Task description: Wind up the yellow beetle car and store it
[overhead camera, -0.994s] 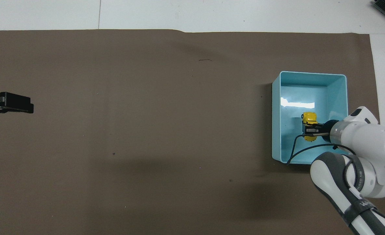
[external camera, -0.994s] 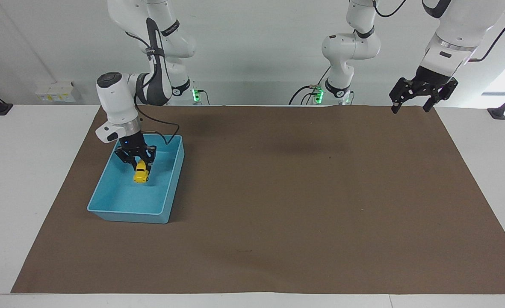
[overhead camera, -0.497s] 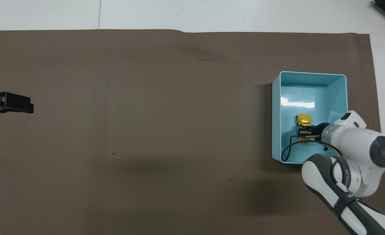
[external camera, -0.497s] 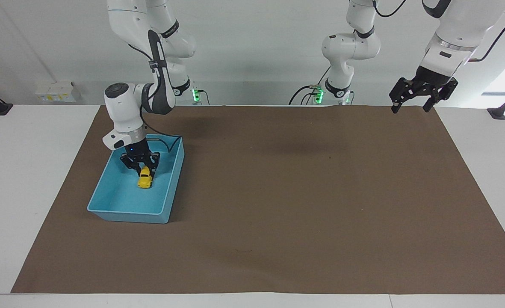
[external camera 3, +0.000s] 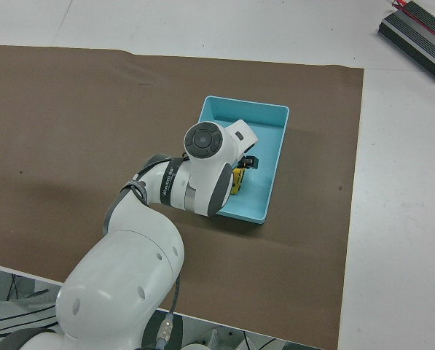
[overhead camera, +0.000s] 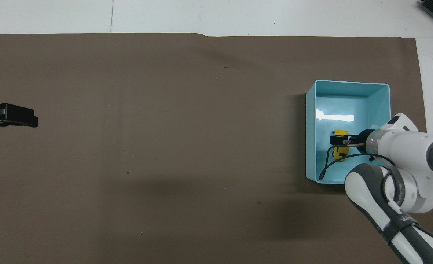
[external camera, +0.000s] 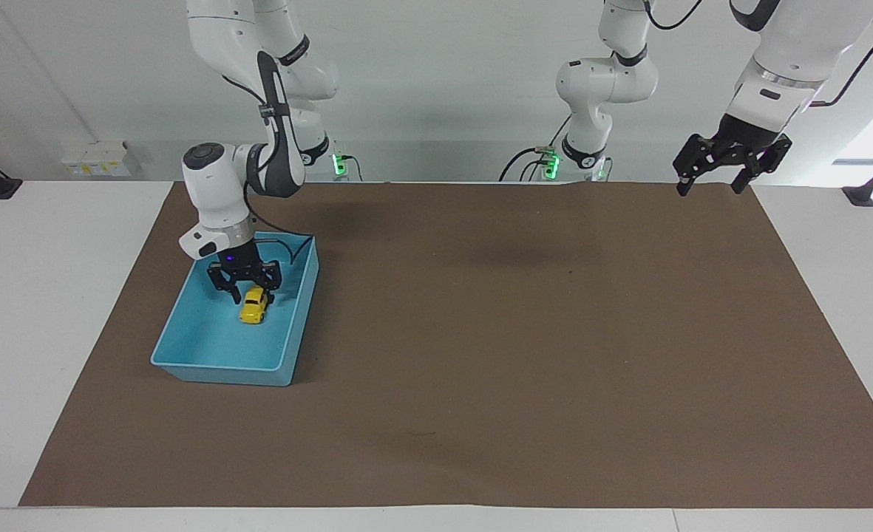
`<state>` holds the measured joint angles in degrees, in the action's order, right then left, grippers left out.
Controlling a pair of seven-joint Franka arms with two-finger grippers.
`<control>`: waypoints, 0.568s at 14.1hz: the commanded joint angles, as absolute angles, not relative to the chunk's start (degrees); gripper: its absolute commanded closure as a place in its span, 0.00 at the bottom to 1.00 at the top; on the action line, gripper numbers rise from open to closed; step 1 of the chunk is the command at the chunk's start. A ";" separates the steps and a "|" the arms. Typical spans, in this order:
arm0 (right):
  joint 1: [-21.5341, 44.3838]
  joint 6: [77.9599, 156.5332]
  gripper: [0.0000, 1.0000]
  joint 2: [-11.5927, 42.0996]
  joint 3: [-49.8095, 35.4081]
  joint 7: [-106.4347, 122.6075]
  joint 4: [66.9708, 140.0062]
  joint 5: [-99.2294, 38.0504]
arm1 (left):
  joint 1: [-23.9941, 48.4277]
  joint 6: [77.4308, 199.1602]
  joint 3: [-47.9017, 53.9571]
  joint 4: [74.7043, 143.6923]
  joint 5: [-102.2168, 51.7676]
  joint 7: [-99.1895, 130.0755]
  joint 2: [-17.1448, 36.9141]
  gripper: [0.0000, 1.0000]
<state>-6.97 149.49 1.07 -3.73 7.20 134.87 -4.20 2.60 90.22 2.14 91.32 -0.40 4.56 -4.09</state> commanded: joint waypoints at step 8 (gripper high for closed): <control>-7.39 113.77 0.00 0.26 -4.13 -6.21 108.48 4.82 | 2.02 89.65 2.29 92.11 -1.32 4.22 -5.27 0.00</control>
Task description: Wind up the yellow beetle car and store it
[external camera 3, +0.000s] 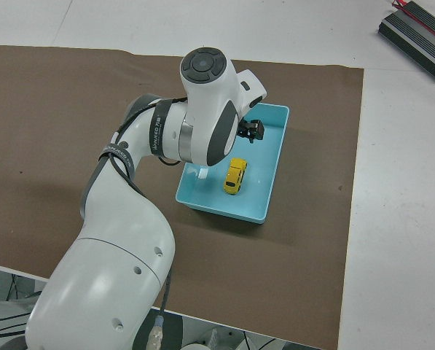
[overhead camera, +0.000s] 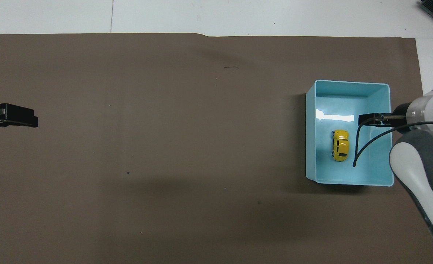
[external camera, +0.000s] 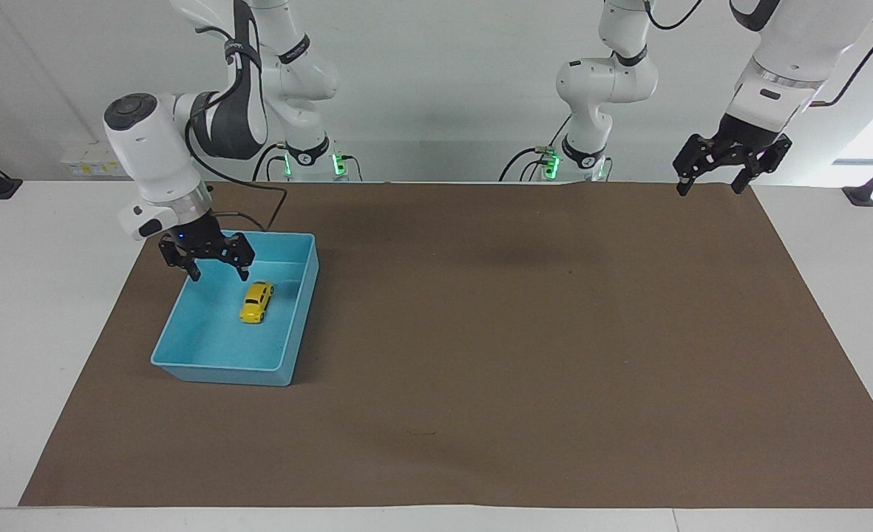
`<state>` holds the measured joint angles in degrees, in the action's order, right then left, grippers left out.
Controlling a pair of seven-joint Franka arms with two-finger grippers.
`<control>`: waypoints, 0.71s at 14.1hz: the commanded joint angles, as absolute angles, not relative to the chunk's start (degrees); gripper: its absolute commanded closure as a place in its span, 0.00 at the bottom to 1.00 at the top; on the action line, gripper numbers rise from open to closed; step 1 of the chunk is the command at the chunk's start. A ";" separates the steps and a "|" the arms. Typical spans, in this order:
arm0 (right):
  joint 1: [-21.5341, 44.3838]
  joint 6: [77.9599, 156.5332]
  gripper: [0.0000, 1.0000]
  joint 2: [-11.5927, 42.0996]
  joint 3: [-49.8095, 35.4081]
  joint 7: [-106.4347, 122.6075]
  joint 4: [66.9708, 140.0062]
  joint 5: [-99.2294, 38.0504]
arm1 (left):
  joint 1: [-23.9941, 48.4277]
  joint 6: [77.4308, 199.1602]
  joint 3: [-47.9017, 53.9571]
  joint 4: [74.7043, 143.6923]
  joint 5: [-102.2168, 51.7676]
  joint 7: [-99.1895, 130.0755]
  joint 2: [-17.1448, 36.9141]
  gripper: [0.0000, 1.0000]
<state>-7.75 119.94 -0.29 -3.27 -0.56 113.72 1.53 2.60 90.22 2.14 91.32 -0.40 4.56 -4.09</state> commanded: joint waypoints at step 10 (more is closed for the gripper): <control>-6.86 90.19 0.00 -2.55 -4.92 -8.09 93.44 0.62 | 2.02 89.65 2.29 92.11 -1.32 4.13 -5.27 0.00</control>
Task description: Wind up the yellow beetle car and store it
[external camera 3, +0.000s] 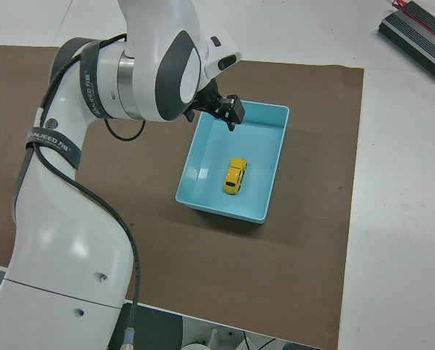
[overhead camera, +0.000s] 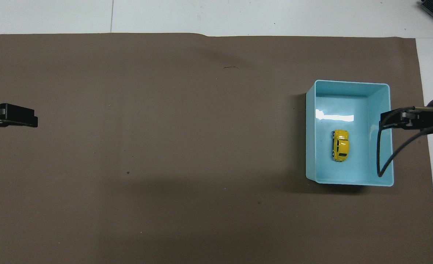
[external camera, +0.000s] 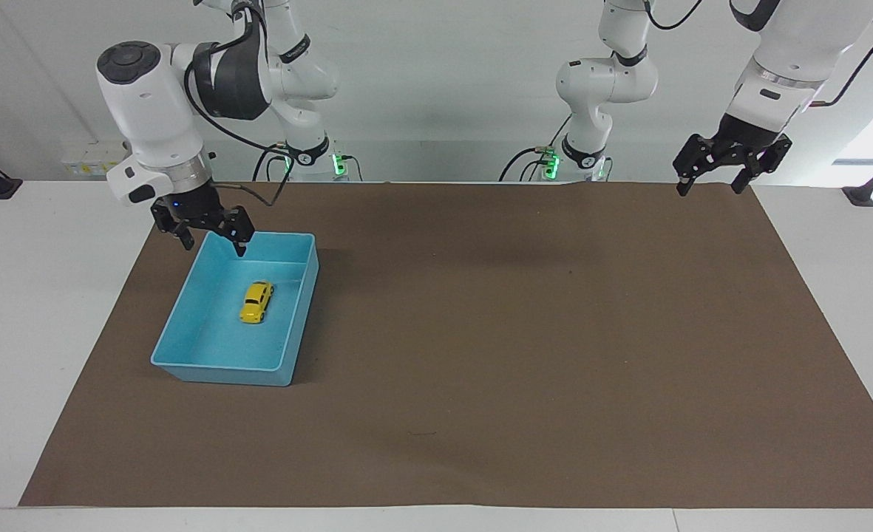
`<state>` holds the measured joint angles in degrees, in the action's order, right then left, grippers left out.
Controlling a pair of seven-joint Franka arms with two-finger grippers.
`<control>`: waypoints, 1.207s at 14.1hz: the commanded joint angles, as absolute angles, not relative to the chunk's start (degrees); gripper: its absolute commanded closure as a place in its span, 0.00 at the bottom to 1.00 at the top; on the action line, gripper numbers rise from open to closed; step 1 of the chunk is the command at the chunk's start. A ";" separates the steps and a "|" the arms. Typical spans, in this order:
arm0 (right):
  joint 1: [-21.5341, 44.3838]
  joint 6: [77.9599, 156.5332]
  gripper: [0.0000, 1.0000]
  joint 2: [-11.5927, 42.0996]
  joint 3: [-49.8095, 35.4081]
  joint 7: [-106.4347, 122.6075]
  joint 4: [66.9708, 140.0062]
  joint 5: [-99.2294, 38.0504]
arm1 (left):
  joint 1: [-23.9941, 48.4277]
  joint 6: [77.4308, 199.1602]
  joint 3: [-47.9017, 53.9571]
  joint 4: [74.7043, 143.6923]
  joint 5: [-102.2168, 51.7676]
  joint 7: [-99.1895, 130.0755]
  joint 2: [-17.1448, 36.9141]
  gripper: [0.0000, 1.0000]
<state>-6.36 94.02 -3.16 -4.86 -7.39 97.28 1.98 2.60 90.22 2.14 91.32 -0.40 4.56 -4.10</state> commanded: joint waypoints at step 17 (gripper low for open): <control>-6.59 83.58 0.00 -3.87 -5.36 -4.13 87.54 0.62 | 2.02 89.65 2.29 92.11 -1.32 4.13 -5.27 0.00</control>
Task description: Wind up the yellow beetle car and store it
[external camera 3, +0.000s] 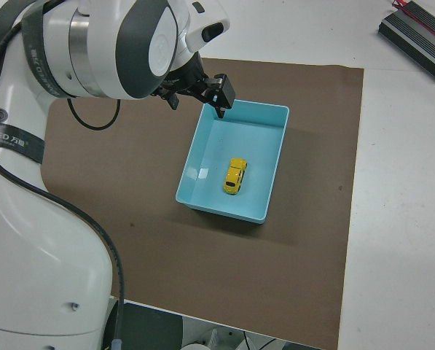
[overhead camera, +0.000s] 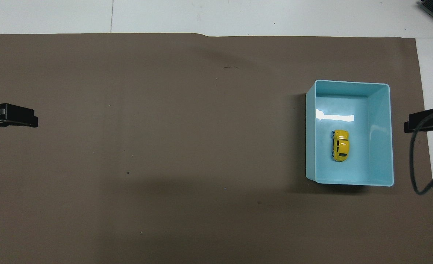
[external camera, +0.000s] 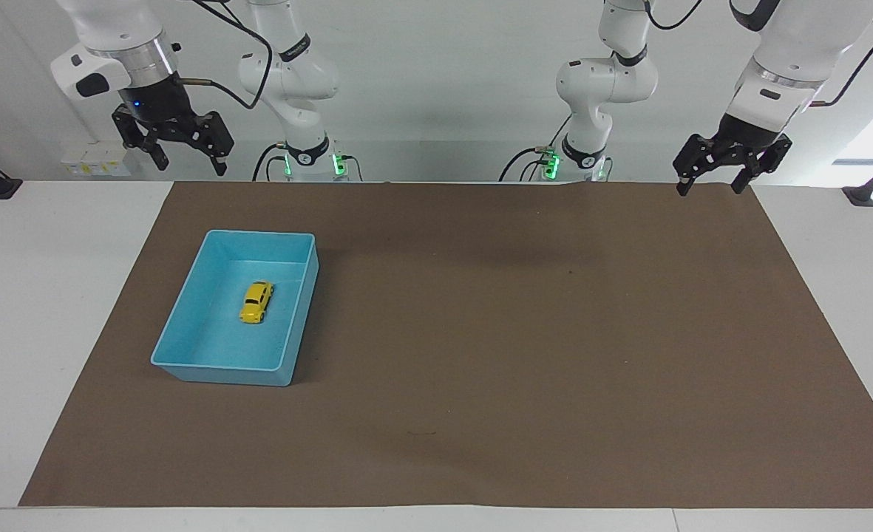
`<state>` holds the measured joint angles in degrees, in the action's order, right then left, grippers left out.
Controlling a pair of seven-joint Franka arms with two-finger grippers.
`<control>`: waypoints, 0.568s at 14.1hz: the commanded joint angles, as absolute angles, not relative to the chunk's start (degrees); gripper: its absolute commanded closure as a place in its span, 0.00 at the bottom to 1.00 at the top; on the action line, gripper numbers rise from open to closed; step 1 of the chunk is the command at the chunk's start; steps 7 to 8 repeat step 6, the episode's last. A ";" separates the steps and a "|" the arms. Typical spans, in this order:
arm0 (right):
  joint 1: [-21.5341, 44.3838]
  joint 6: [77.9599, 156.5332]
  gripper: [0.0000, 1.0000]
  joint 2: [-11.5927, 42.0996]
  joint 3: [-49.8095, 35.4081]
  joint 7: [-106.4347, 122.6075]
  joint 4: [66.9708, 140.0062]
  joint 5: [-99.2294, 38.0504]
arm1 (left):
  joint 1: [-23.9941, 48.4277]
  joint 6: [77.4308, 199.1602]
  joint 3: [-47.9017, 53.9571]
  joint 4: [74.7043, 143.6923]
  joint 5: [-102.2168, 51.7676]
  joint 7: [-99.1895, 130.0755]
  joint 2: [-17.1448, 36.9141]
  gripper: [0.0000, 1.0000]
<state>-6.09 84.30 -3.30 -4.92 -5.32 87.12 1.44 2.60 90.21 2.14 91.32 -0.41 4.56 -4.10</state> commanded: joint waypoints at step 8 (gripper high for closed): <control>-6.50 83.41 0.00 -4.39 -5.36 -3.96 88.24 0.53 | 2.02 89.56 2.29 92.11 -1.32 4.13 -5.27 0.00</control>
